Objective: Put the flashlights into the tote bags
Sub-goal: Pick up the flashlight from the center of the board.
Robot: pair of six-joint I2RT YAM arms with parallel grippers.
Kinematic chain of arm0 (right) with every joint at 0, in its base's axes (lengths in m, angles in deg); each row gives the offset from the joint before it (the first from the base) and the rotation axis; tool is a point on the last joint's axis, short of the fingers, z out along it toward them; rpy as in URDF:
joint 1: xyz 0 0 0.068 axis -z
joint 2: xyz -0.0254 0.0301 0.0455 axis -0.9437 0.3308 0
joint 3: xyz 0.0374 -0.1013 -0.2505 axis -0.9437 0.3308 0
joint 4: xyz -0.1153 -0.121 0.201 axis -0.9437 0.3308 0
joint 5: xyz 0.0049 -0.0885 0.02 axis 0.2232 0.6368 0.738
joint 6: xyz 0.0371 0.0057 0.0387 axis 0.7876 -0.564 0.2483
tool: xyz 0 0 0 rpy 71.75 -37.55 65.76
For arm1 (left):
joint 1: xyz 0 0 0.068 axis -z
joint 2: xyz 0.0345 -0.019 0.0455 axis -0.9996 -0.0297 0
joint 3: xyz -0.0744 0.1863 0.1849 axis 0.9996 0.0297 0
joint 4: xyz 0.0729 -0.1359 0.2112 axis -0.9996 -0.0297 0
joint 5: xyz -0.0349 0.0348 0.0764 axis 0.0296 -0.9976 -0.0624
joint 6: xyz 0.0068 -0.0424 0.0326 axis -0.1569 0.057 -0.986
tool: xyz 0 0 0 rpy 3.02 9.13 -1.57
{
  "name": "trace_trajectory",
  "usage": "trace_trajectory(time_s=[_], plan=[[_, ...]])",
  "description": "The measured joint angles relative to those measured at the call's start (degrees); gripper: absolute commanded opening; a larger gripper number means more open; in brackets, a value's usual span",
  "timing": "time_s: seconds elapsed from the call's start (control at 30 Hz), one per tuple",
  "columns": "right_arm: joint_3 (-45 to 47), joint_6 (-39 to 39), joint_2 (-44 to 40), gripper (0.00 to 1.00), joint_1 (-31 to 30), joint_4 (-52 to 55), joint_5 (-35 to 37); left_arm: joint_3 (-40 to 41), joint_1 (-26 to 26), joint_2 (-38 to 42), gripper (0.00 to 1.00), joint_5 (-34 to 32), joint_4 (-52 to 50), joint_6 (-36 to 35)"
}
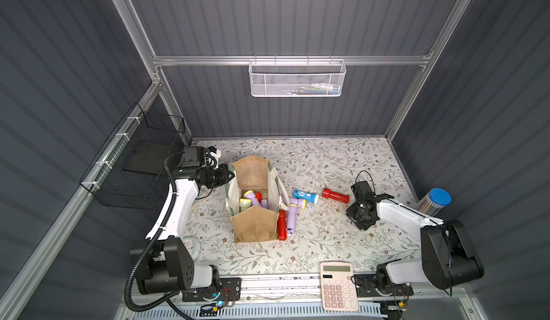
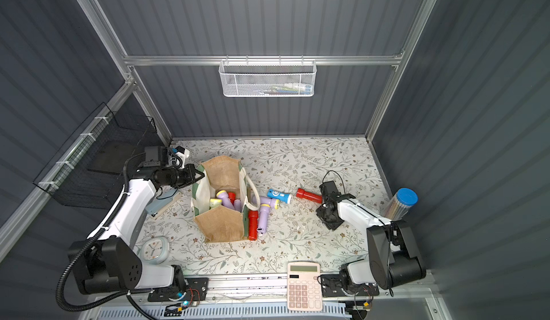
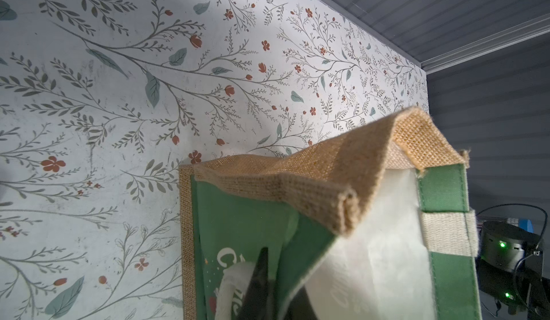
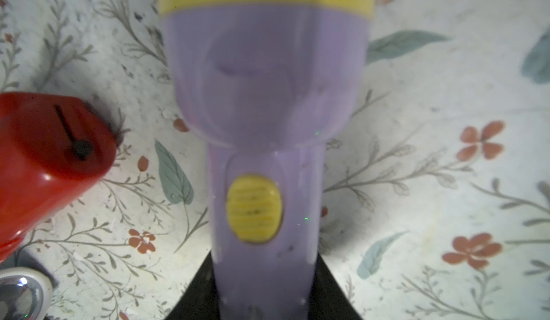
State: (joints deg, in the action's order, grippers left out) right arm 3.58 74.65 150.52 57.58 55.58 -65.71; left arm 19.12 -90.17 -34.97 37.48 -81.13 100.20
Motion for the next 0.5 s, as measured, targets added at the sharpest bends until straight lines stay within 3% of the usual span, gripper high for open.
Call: trace_trajectory(time_s=[0.2,0.5], plan=[[-1.29,-1.55,-8.9,0.12,0.0,4.68,1.86,0.0,0.0,0.02,0.06,0.0,-0.02,0.0],[-15.52,-8.7,-18.03,0.11,-1.99,8.39,4.74,0.0,0.0,0.02,0.05,0.24,0.0,0.0]])
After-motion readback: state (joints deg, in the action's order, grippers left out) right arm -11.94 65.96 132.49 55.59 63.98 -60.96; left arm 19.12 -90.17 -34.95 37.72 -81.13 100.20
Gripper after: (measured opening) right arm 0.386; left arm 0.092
